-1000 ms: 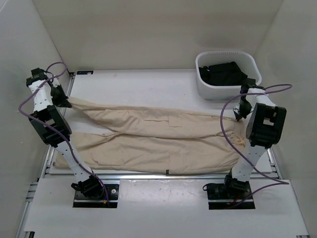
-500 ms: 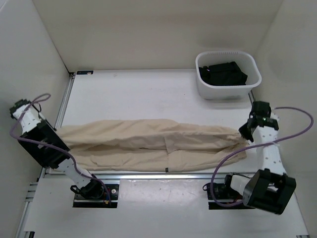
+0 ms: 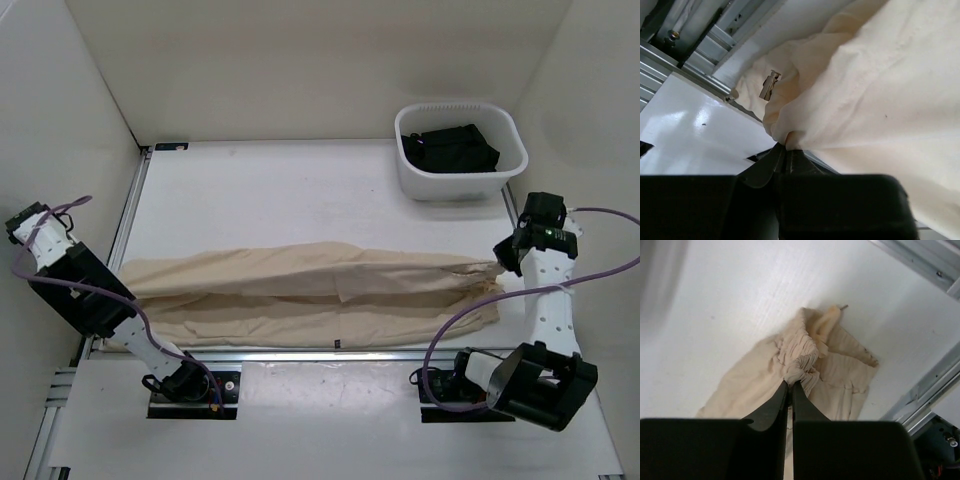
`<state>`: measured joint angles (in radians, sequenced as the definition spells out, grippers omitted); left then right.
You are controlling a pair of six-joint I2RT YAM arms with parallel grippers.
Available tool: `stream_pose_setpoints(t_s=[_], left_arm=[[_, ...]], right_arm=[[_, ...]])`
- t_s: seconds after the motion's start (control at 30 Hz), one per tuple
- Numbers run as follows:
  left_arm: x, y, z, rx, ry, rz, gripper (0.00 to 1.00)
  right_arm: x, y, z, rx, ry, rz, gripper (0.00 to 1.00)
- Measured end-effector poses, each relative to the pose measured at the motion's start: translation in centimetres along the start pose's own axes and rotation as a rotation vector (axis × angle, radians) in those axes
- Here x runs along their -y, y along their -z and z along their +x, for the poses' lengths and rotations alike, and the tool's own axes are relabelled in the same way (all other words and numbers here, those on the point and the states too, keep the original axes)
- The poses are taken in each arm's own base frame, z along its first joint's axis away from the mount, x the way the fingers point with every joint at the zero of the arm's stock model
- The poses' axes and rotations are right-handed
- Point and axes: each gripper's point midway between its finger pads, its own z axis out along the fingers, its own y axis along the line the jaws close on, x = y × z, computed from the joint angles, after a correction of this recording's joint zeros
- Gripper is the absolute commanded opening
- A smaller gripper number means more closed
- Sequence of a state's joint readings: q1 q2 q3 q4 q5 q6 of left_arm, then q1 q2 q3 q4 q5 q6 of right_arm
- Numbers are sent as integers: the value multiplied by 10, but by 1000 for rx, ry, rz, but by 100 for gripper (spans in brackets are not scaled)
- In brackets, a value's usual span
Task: Fold and stack the trousers
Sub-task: Fold the trousers
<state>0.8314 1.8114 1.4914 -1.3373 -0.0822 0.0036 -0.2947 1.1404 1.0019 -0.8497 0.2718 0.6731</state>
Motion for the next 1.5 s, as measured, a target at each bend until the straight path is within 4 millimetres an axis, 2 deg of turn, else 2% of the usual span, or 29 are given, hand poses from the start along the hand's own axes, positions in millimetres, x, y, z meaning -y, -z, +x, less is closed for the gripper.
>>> stream_pose_setpoints(t_s=[0.07,0.13,0.2,0.4,0.57,0.6,0.63,0.7,0.77,0.8,0.83,0.93,0.97,1.0,1.07,1.1,1.2,1.27,1.3,1.37,1.43,1.5], left_arm=[[2,6,2,-1,-4,12,14],[1,7,5,-1,-5,12,14],[-4,4,10,6,3,4,14],[-35,-15,45,-30,75,-78,14],[-44,-17,47,-33,93,-89,14],[-44,-17,47,-33,92,-89,14],[-44,-18,47,-35,91,-91,14],[-46,-22,50,-41,90,-103,33],[-49,-28,54,-51,91,-117,57],[-50,-30,57,-63,94,-123,71],[-50,-31,60,-72,99,-125,74],[-50,-25,62,-88,104,-110,80],[-47,-17,58,-85,107,-86,80],[-44,-7,51,-63,107,-63,80],[-35,14,31,9,90,-34,80],[-27,23,23,44,70,-19,80],[9,28,11,119,-37,0,79],[33,11,17,125,-123,0,77],[43,-5,26,105,-170,-13,76],[50,-41,54,27,-237,-54,76],[42,-70,80,-55,-267,-108,75],[36,-83,92,-92,-284,-150,75]], right_arm=[[-5,11,-9,26,-6,-23,0],[1,18,-8,37,-7,-13,0],[15,22,0,39,-5,19,0],[70,18,39,-4,-52,190,0],[84,23,47,-12,-91,247,0],[87,23,47,-8,-96,258,5],[88,23,48,-4,-108,268,34],[96,21,51,7,-134,307,67],[108,20,54,22,-148,357,82],[113,20,55,30,-149,379,83],[116,22,55,37,-145,393,83],[110,24,47,59,-105,357,66],[100,25,41,68,-71,306,53],[87,26,35,79,-36,249,51],[48,29,27,100,62,93,42],[28,30,27,102,116,27,32],[-25,28,49,43,272,-103,10],[-38,15,77,-54,335,-100,6],[-36,3,94,-108,348,-75,4],[-15,-20,132,-231,369,-1,3],[20,-35,172,-366,380,96,3],[45,-37,193,-460,380,175,3]])
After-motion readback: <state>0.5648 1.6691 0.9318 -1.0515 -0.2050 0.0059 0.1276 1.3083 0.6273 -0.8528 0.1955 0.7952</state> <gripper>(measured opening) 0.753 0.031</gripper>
